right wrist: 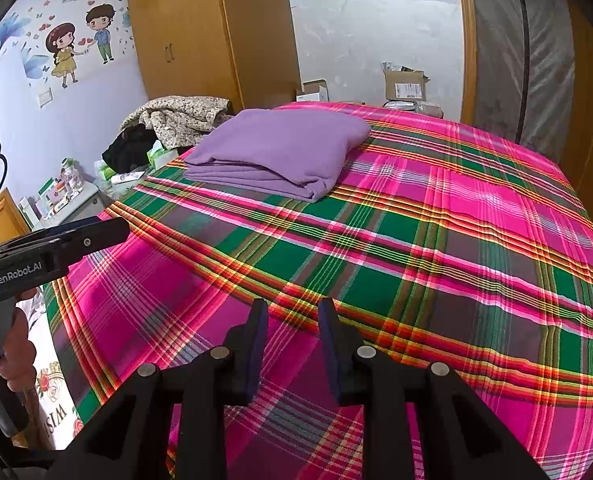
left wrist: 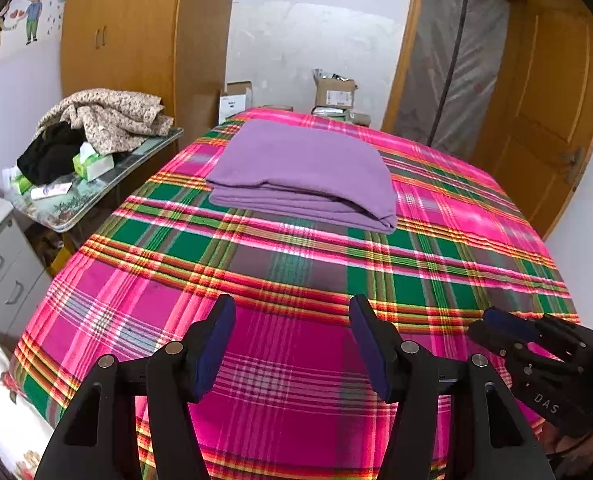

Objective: Fold clothes

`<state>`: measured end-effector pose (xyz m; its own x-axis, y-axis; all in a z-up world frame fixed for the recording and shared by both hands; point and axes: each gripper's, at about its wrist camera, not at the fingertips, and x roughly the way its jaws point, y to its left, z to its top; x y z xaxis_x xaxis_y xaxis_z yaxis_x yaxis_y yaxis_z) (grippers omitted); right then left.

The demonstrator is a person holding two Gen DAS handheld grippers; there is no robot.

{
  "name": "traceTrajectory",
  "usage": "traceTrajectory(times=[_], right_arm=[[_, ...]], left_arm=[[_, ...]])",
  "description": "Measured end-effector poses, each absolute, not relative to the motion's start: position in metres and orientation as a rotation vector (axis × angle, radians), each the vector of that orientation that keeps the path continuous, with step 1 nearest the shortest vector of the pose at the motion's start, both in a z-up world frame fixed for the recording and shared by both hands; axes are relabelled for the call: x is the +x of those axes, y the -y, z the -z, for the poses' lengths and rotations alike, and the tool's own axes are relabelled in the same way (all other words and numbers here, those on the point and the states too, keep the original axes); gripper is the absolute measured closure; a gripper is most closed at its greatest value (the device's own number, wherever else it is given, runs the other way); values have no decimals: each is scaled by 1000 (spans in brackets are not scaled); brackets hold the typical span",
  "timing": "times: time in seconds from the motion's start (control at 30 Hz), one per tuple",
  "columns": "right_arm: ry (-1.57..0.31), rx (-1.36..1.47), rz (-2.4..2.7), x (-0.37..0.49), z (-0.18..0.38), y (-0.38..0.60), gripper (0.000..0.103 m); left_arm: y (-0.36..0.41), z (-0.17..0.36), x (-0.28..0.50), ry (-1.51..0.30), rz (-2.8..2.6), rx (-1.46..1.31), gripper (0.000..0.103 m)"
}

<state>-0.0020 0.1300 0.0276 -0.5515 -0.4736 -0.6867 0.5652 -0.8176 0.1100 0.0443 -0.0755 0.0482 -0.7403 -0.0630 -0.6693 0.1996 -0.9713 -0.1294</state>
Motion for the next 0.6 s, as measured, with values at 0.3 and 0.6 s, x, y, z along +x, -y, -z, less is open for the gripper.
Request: traceTrajectory(times=[0.3, 0.6], right_arm=[[-161, 996, 2334, -5, -25, -130, 77], [-150, 1005, 2331, -5, -22, -132, 77]], left_arm=[[75, -49, 46, -332, 2816, 1040, 42], [72, -50, 45, -318, 2825, 1009, 42]])
